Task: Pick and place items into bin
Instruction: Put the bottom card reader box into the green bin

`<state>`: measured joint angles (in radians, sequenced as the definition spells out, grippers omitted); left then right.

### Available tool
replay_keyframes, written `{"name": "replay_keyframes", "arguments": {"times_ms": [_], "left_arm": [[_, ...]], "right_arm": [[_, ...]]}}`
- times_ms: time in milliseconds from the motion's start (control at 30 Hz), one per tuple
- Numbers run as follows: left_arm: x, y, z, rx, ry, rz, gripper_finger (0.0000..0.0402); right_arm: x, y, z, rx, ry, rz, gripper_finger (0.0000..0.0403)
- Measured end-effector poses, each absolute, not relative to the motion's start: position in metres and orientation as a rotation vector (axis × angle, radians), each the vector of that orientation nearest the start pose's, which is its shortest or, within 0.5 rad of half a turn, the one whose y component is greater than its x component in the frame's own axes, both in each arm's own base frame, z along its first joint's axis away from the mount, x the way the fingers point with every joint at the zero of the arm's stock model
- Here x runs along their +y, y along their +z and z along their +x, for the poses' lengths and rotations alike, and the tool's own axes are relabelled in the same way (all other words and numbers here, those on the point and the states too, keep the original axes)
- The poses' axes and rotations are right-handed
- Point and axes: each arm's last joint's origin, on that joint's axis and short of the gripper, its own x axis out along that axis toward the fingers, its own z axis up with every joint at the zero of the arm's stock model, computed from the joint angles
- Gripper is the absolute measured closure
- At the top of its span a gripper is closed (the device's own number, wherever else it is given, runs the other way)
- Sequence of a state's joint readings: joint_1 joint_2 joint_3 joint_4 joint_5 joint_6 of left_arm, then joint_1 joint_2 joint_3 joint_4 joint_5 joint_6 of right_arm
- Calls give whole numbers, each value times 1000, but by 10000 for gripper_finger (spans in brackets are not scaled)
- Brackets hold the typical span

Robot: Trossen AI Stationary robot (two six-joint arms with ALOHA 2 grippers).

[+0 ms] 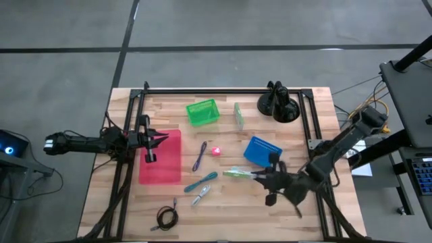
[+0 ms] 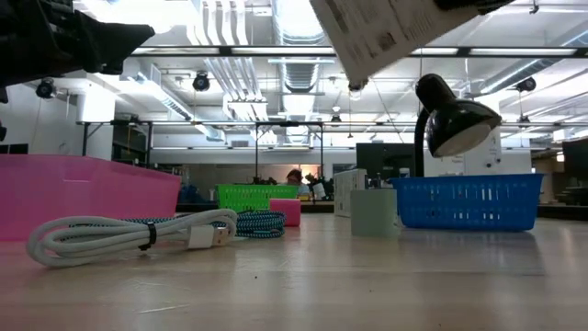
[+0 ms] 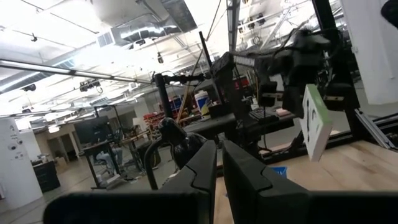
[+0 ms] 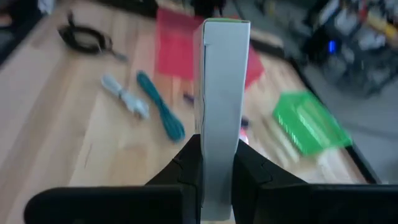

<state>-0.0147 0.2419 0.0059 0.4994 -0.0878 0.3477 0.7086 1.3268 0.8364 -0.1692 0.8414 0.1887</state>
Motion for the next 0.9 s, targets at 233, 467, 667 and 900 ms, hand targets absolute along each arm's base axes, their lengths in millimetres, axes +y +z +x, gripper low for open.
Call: {"name": "replay_keyframes", "arguments": {"times_ms": [233, 467, 667, 900], "left_arm": [[1, 193, 109, -247, 117, 332, 389], [1, 193, 109, -246, 117, 333, 389], [1, 192, 110, -237, 116, 333, 389], [1, 190, 112, -214, 112, 334, 389]], "right_arm": [[132, 218, 205, 237, -118, -358, 369], [109, 200, 199, 65, -89, -446, 369], [95, 197, 199, -25, -28, -553, 369], [94, 192, 203, -28, 27, -690, 369]]}}
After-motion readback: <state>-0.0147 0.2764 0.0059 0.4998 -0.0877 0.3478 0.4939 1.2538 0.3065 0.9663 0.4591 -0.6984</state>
